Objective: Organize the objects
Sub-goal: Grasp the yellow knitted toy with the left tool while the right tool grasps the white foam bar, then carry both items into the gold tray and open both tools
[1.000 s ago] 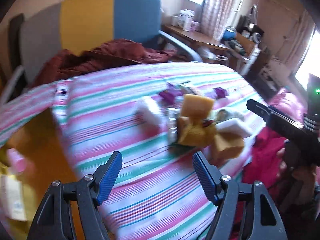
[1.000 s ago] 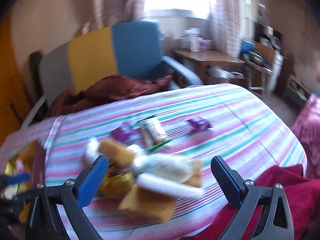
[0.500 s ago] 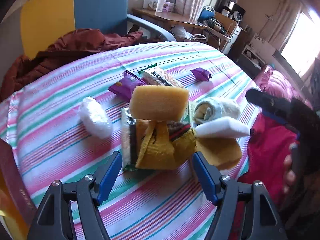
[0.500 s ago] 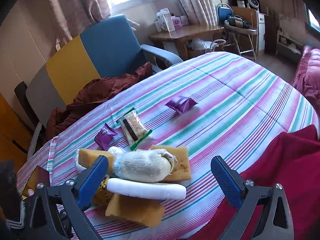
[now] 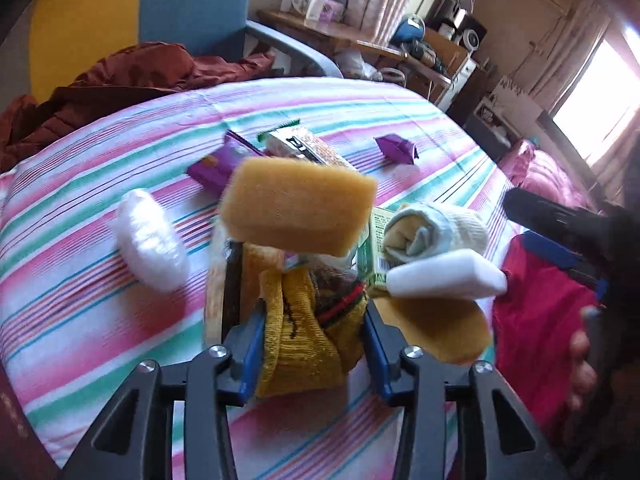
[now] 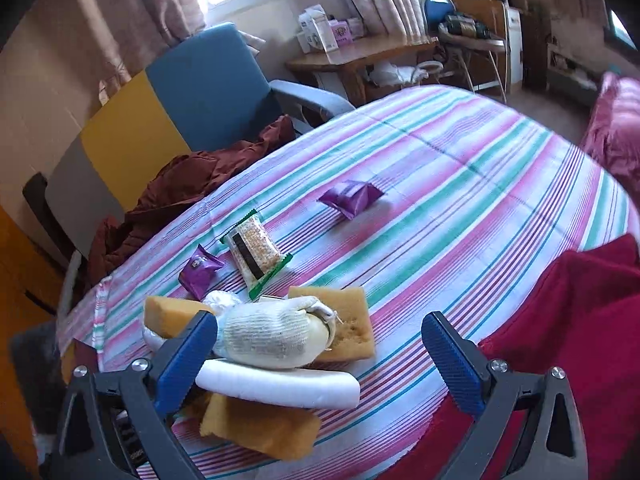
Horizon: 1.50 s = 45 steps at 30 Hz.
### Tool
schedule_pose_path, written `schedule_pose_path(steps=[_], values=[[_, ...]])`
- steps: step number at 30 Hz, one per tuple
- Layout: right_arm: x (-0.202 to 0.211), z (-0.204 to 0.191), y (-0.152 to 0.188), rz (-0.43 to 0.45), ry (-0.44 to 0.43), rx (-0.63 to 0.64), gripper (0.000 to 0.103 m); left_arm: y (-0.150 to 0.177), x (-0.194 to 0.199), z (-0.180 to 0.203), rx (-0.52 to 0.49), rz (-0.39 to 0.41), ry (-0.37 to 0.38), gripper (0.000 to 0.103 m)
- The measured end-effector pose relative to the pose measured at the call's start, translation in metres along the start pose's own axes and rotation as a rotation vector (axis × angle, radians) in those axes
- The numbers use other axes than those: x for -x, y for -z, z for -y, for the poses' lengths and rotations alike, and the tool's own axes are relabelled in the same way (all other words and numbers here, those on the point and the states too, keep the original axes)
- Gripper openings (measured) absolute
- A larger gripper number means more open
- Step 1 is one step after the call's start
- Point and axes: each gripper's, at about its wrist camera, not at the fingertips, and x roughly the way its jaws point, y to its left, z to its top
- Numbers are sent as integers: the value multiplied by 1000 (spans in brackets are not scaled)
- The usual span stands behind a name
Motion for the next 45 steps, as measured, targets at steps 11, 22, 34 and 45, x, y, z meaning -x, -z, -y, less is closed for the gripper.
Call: schedule_pose_path(steps=[11, 22, 34, 45], values=[[-13, 9, 1, -67, -83, -89, 103, 66, 57, -11, 0, 16, -6, 41], [-16, -18, 14, -117, -134, 9, 103, 97, 108, -10, 11, 85, -14, 41], [-31, -22, 24, -195, -72, 52, 103, 108, 136, -16, 54, 150, -14, 41], [2, -34, 36, -153, -97, 102, 95, 121, 178, -39, 96, 244, -68, 41]])
